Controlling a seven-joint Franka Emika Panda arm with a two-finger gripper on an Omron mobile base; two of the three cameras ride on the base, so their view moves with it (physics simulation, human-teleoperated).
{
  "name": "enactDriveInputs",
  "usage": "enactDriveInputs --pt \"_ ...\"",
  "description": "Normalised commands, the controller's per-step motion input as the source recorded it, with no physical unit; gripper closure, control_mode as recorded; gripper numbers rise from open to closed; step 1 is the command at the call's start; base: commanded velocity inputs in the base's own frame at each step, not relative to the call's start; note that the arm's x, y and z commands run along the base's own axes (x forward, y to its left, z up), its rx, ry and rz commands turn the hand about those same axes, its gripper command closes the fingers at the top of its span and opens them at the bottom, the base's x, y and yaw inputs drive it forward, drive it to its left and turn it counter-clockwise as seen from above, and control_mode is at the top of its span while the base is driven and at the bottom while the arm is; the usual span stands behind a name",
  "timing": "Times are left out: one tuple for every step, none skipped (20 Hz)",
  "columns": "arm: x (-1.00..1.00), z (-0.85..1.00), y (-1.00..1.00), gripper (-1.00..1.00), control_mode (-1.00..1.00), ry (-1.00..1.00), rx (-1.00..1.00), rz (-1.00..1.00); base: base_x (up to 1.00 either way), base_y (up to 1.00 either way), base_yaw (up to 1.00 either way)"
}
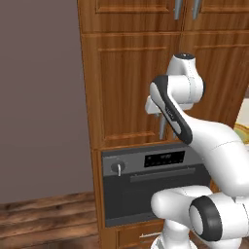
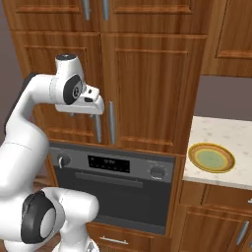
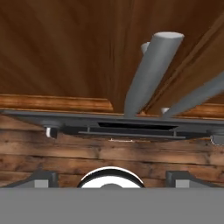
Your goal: Take the baked cake out of the oven and place it on the plate for cooling. Then close the oven door.
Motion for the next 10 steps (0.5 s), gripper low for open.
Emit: enactDriveInputs --pt "0.00 0.00 0.00 -1.00 1.00 0.00 0.00 0.00 -0.64 -0.06 0.13" --pt "0.00 0.00 0.00 -1.00 1.00 0.00 0.00 0.00 -0.55 -0.08 0.15" --pt "0.00 0.00 0.00 -1.00 1.00 0.00 0.00 0.00 -0.61 -0.15 0.17" --pt "0.00 0.00 0.00 -1.00 1.00 0.00 0.00 0.00 -0.70 -0.16 0.17" --pt "0.00 0.00 0.00 -1.00 1.00 0.00 0.00 0.00 -0.65 -0.11 0.16" --pt "0.00 0.00 0.00 -1.00 1.00 0.00 0.00 0.00 -0.58 -0.23 0.20" --pt "0.00 0.00 0.00 -1.00 1.00 0.00 0.00 0.00 -0.54 -0.32 0.20" --pt "0.00 0.00 0.00 -1.00 1.00 0.00 0.00 0.00 -0.41 -0.33 0.22" --pt "0.00 0.00 0.00 -1.00 1.00 0.00 0.00 0.00 -0.41 -0.49 0.26" --pt "0.00 0.00 0.00 -1.00 1.00 0.00 0.00 0.00 -0.40 -0.57 0.28"
